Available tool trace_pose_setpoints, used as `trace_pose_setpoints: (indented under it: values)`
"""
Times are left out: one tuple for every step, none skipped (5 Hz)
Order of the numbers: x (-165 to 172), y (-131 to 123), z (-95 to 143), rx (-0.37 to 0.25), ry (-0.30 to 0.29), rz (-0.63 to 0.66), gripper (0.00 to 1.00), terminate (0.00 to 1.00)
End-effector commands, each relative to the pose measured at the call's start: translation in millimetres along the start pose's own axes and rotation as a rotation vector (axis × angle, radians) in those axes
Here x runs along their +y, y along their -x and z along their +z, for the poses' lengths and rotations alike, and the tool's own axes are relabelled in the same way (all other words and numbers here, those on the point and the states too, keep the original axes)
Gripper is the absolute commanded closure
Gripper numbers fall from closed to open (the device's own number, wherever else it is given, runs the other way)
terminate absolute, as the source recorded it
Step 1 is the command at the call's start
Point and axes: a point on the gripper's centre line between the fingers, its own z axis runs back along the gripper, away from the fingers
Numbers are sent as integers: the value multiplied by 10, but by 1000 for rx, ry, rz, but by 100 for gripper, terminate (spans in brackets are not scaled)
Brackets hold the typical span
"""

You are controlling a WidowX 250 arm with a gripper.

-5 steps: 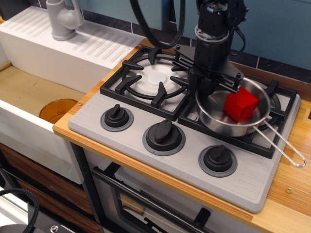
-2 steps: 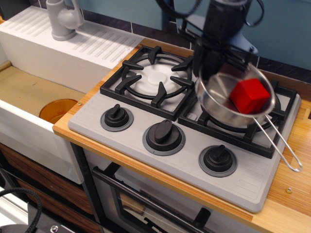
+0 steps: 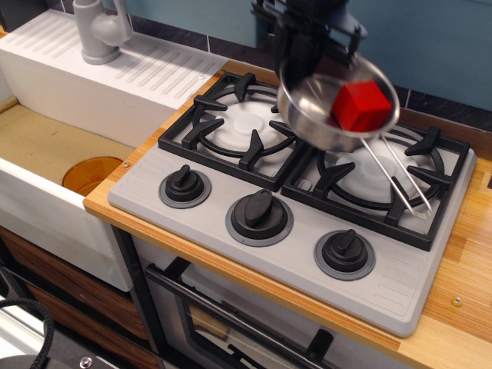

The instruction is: Put redcube in pan and put pan on stove

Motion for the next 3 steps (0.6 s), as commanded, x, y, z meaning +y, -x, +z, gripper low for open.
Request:
trace_pose_setpoints:
  values:
    - [303,-187,108,-54,-21,-7,100,0]
    - [451,-254,22,-60,-17,-22,100,0]
    - [578,-275,-77,-72,-16,-29,100,0]
